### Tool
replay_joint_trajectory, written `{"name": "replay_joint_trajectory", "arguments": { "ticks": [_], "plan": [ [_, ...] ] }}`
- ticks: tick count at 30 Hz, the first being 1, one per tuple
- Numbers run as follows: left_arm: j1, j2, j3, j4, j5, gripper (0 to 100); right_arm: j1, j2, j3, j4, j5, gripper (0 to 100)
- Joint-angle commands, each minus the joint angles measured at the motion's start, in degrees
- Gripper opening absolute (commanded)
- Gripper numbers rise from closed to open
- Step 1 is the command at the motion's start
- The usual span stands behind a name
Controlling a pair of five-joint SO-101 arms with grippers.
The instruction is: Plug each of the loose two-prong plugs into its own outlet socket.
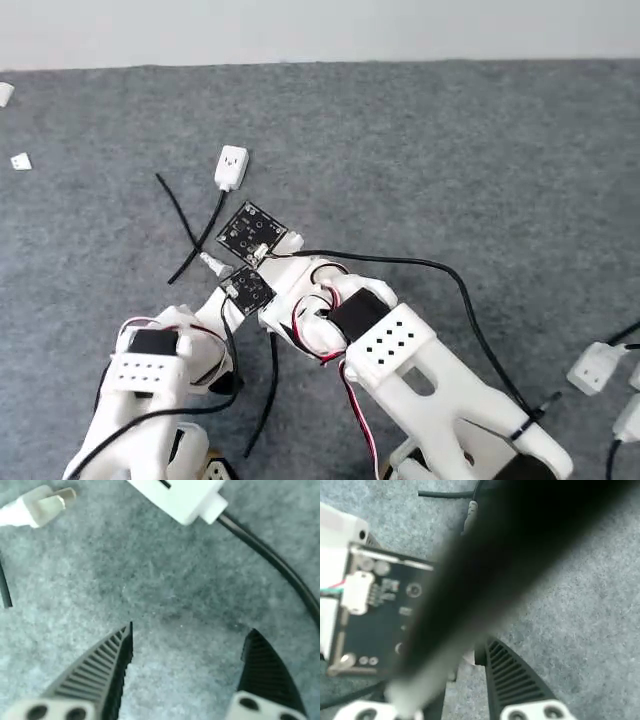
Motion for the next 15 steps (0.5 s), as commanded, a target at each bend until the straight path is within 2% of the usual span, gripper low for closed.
{"name": "replay_joint_trajectory", "arguments": {
  "ticks": [1,6,9,11,15],
  "plan": [
    [-1.2,-3.3,0.5,-4.9,7.7,33,1.9,-1.7,-1.7,-5.1,-6.5,0.8],
    [-5.2,-3.7,0.7,-12.2,21.3,33,4.7,-1.7,5.8,-23.0,-15.6,0.8],
    [-7.0,-3.4,0.7,-15.8,29.0,33,4.4,-1.6,8.4,-27.4,-16.4,0.8],
    [-7.8,-3.4,0.7,-17.1,31.5,33,4.3,-0.2,8.4,-27.7,-16.4,0.8],
    [-8.7,-3.3,0.7,-17.8,32.0,33,4.3,5.7,6.2,-27.7,-16.3,0.8]
  ]
}}
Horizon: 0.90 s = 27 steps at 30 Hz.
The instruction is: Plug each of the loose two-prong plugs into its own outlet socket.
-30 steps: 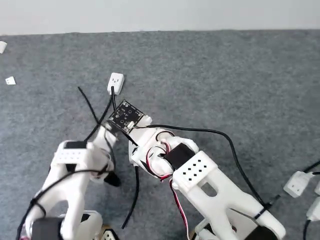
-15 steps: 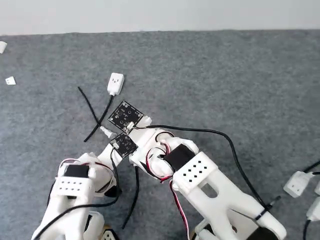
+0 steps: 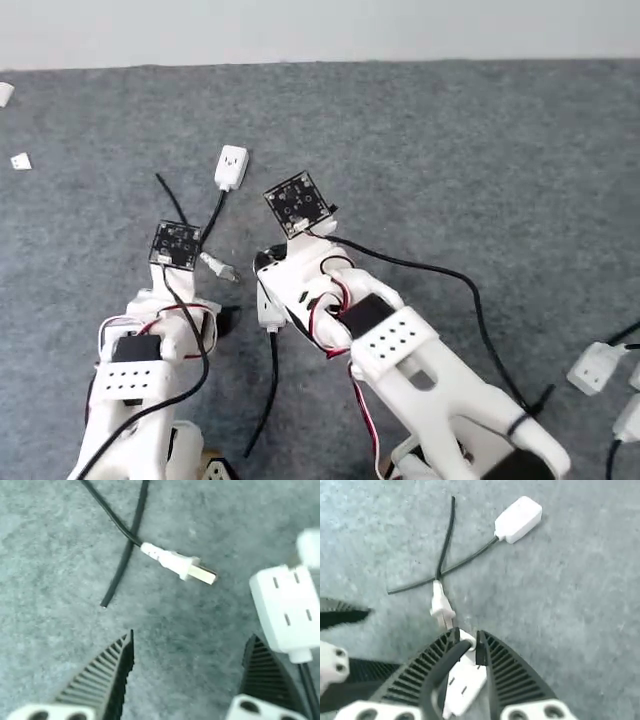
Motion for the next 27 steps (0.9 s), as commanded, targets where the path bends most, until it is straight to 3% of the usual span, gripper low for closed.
{"name": "replay_joint_trajectory", "arguments": {
  "ticks": [1,27],
  "plan": [
    [-0.9,-0.7,-0.5,-1.7,1.1,33,0.3,4.4,-3.6,-1.4,-0.6,0.8],
    [-1.4,-0.8,-0.5,-1.7,0.7,33,2.1,10.2,-6.2,-0.9,5.4,0.8]
  ]
}}
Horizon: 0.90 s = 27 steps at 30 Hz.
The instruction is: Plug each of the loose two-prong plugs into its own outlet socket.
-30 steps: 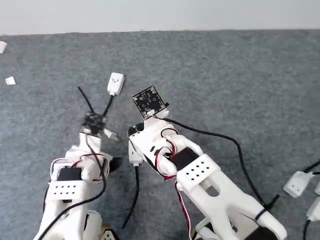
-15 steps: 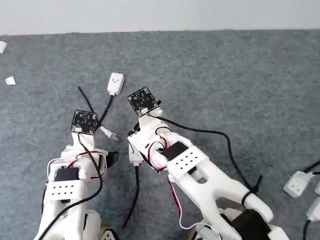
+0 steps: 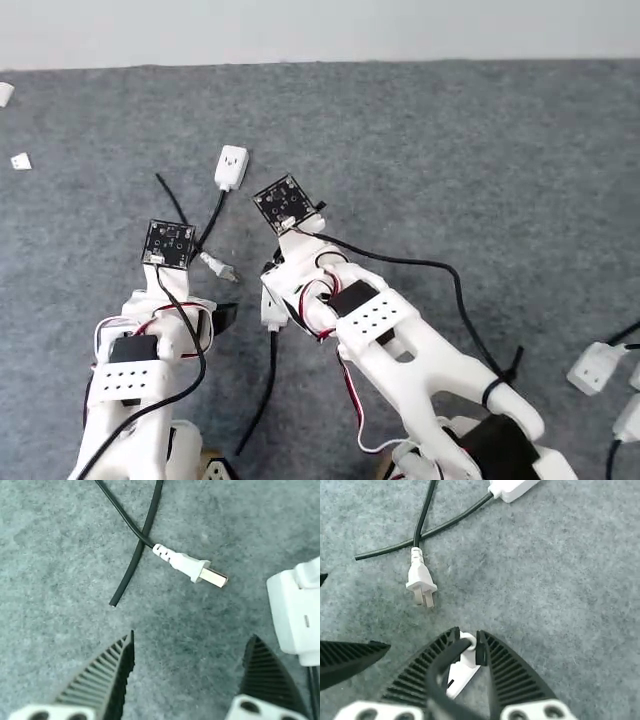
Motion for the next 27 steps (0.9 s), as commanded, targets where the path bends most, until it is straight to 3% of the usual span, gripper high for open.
{"name": "replay_joint_trajectory", "arguments": {
  "ticks": [1,7,13,22,27],
  "plan": [
    [-0.1,-0.8,-0.5,-1.5,0.2,33,0.6,0.2,-2.8,-0.7,0.7,0.8],
    [-0.5,-0.8,-0.5,-1.5,0.2,33,-0.2,3.7,-2.5,-0.5,0.9,0.8],
    [-1.8,-1.1,-0.6,-1.5,0.2,33,-4.5,5.2,-4.0,8.5,2.8,0.8],
    [-1.8,-1.0,-0.7,-1.5,0.2,33,-4.5,5.3,-3.9,14.2,3.3,1.7],
    [-1.8,-0.9,-0.7,-1.5,0.2,33,-4.8,5.2,-4.2,13.9,-4.7,18.4]
  ]
}}
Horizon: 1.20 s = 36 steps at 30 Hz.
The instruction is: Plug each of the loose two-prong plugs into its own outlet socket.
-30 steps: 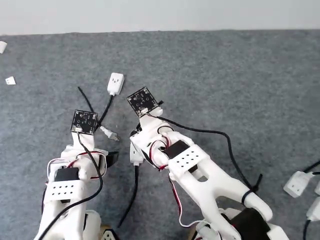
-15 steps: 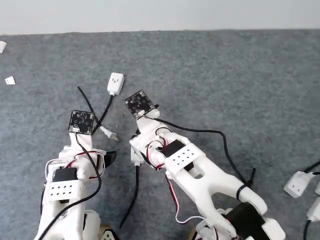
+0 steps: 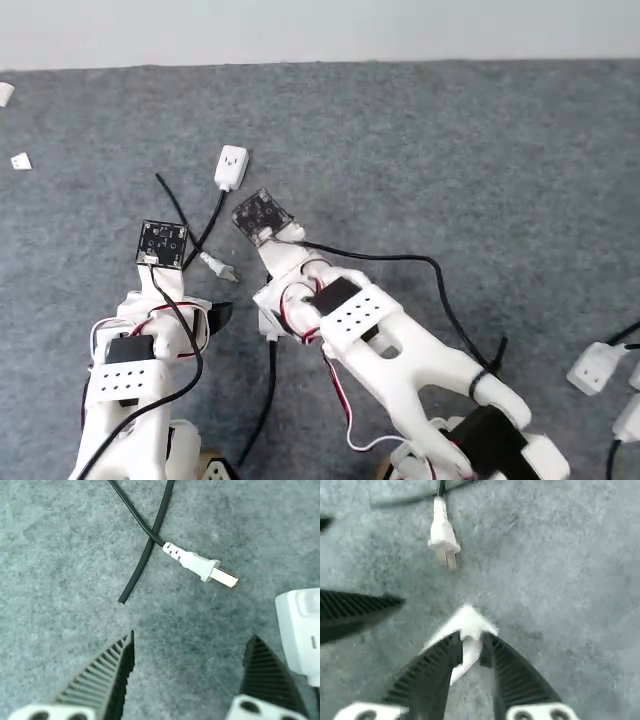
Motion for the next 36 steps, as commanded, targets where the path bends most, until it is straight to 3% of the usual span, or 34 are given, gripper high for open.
{"name": "replay_joint_trajectory", "arguments": {
  "ticks": [1,12,17,22,24,29,36],
  "plan": [
    [-0.3,-1.0,-0.7,-1.5,0.2,33,-0.7,-0.5,-1.8,1.5,-6.4,22.1],
    [-4.2,-0.7,-2.5,-2.5,0.5,33,-6.9,-0.2,-5.1,1.4,-17.9,25.8],
    [-4.4,-1.1,-2.7,-2.6,2.4,33,-5.8,6.8,-9.8,1.7,-18.5,25.8],
    [-6.9,-0.7,-3.9,-2.7,3.3,33,-5.6,17.1,-21.5,10.6,-18.4,25.5],
    [-7.0,-0.7,-4.0,-2.6,3.3,33,-5.5,19.8,-25.0,13.3,-17.5,22.6],
    [-6.9,-0.7,-3.9,-2.6,3.3,33,-5.3,21.4,-27.3,15.3,-14.3,0.0],
    [-6.9,-0.7,-3.9,-2.6,3.3,33,-0.5,19.5,-27.2,18.0,-14.1,0.8]
  ]
}}
